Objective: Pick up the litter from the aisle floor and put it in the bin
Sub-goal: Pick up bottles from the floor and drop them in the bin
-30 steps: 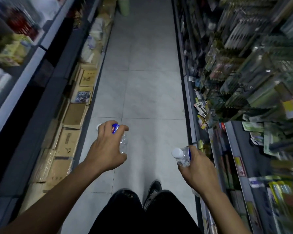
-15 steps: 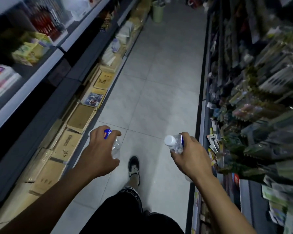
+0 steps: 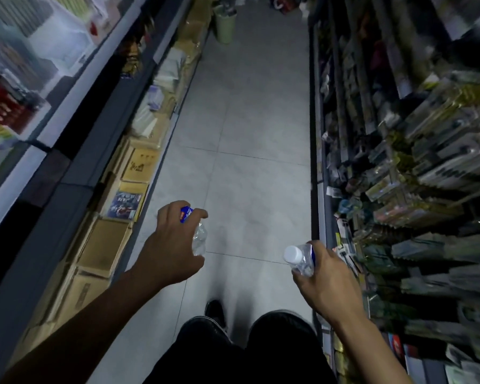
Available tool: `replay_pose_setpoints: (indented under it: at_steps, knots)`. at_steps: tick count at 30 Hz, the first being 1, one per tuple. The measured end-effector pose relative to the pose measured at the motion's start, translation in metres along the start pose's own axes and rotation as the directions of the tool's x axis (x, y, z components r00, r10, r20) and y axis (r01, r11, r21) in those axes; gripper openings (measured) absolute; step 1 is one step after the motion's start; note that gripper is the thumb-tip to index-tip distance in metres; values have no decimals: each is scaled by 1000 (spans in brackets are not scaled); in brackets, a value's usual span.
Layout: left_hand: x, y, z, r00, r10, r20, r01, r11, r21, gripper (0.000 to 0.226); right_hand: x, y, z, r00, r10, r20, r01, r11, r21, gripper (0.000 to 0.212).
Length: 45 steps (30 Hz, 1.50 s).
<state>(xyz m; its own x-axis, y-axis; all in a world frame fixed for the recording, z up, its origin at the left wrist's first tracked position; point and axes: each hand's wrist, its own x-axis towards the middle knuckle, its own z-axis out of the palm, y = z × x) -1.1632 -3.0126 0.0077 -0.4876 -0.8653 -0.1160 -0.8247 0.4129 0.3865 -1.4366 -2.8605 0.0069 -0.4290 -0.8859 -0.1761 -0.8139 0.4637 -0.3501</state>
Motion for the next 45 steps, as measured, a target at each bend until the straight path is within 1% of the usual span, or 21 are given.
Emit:
replay_pose_setpoints:
  at_steps: [6, 8, 11, 14, 17, 21, 25, 29, 33, 35, 38, 42, 45]
  knots:
    - [108, 29, -4, 997, 77, 32, -78, 997, 20, 88, 63, 27, -11, 996, 91, 2, -91, 996, 17, 43]
    - [145, 42, -2, 994, 106, 29, -108, 993, 40, 90, 90, 38, -13, 995, 103, 4, -103, 995, 16, 42]
    - [200, 66, 0, 993, 115, 20, -116, 991, 63, 90, 138, 58, -22, 995, 101, 28, -102, 993, 58, 40]
    - [247, 86, 1, 994, 110, 6, -110, 993, 40, 89, 189, 73, -40, 993, 108, 41, -110, 992, 68, 39]
    - [283, 100, 1, 995, 100, -7, -99, 994, 46, 89, 244, 82, -57, 996, 81, 46, -83, 995, 61, 41]
    - [322, 109, -3, 999, 7, -31, -5, 998, 65, 90, 319, 82, -78, 998, -8, 66, 6, 1000, 30, 42]
    - [350, 102, -12, 997, -57, -51, 60, 996, 60, 91, 392, 68, -96, 993, -100, 65, 99, 995, 26, 42]
    - [384, 81, -22, 987, -121, -105, 126, 991, 42, 91, 463, 45, -107, 981, -179, 81, 178, 984, 25, 42]
    - [436, 50, -26, 977, -186, -102, 191, 980, 49, 97, 533, 21, -110, 975, -208, 78, 207, 978, 26, 39]
    - [469, 36, -30, 975, -204, -89, 208, 977, 40, 98, 564, 9, -111, 976, -203, 85, 202, 979, 21, 40]
    - [522, 23, -44, 977, -195, -80, 198, 980, 27, 98, 605, -6, -116, 981, -166, 104, 167, 986, -4, 42]
    - [601, 13, -65, 989, -136, -65, 136, 991, 4, 97, 654, -18, -123, 988, -105, 112, 107, 994, -13, 41]
    - [659, 13, -76, 997, -64, -46, 64, 998, 15, 93, 688, -19, -127, 993, -39, 111, 41, 999, -10, 38]
